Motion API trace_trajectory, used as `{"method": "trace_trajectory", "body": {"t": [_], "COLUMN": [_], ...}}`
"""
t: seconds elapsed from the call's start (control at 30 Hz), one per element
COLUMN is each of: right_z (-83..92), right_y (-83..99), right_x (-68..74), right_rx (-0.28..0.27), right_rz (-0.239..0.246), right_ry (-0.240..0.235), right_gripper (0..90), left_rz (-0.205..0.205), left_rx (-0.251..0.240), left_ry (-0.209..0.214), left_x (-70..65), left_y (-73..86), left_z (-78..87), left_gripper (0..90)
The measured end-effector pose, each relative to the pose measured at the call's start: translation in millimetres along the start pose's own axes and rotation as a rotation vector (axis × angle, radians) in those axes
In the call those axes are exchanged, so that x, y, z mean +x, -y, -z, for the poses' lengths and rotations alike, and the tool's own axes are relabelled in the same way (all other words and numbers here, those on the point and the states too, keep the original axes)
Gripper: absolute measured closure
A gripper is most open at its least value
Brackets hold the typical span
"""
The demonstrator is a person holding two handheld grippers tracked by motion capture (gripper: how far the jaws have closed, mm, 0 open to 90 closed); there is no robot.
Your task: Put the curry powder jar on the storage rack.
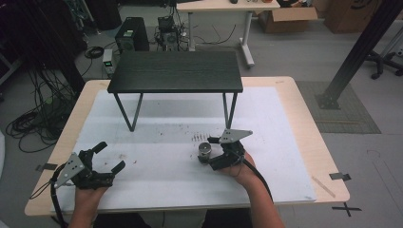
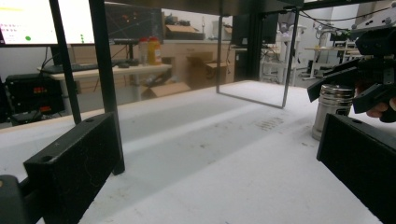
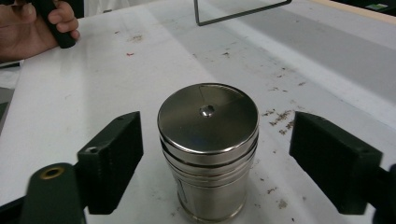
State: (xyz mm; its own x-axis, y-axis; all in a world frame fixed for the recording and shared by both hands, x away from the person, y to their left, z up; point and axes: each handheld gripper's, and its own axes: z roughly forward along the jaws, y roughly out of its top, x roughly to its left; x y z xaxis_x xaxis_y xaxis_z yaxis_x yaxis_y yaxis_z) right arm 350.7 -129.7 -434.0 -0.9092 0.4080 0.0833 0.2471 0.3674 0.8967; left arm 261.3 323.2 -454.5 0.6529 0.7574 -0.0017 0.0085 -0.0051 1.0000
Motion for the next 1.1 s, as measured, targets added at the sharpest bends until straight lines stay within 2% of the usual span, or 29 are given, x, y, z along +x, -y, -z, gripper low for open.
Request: {"method": "trace_trajectory", "body": {"t": [0.17,0.6,0.97,1.1], "right_z": [-0.3,-2.6,-1.7,-0.9], "right_y": [0.3,1.9,2.5,1.8], "right_x": [0.6,0.8,2.9,4.0], "right_rx": [0.007,0.003,-0.007,-0.008], "right_rz": [0.01,0.021,0.04,0.053], "right_ry": [0.003,0.01,-0.005,-0.004], "right_gripper": [26.7,35.9,47.9,48.6], "left_rz": [0.0,-0.001,0.0,0.0], "left_rx": [0.0,-0.001,0.0,0.0], "left_ry": [0.0,0.0,-0.001,-0.001], "left_x": [0.0,0.1,0.1,0.0], "left_y": [0.0,0.0,0.0,0.0], "left_z": [0.1,0.2,0.2,0.2], "left_gripper": [0.2,0.2,0.2,0.2]}}
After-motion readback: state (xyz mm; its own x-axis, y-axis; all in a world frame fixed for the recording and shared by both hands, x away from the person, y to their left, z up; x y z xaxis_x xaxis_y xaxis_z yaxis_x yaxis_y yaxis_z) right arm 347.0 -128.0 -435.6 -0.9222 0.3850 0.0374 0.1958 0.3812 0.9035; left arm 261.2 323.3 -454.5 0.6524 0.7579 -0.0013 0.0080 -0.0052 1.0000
